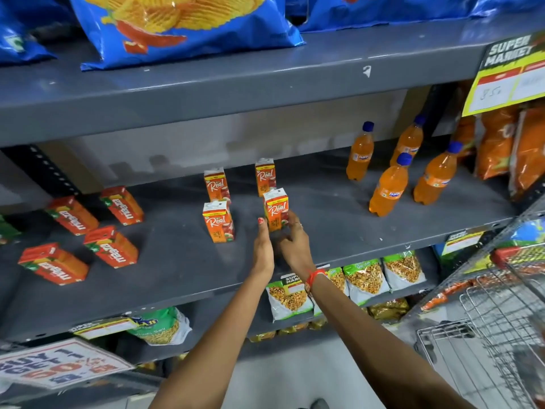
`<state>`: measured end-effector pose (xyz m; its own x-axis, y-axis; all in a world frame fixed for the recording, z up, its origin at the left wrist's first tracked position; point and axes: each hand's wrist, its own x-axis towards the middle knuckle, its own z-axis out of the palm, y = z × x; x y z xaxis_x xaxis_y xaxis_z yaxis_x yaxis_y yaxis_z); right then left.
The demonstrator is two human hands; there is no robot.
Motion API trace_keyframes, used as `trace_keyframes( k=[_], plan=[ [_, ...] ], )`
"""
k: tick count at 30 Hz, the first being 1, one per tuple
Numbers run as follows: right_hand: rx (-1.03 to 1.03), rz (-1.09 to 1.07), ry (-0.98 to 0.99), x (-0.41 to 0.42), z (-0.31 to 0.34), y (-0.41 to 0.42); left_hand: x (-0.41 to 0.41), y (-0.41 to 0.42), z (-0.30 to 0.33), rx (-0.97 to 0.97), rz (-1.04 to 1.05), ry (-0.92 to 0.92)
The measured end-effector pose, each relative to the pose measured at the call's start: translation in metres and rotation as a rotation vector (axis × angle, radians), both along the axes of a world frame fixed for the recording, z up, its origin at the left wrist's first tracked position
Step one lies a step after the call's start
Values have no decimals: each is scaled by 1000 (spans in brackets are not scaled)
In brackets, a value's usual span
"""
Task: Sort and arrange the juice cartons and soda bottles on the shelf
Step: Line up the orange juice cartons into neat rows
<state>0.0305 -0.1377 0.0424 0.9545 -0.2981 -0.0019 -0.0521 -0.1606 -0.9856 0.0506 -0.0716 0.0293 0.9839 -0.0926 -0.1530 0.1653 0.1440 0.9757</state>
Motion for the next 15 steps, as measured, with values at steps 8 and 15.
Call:
trace_keyframes(
  k=[8,15],
  plan=[
    [10,5,-2,0,-5,-1,0,0,3,40,6,1],
    [37,-50,11,-2,-9,-5,-8,-3,5,91,150,58]
  ],
)
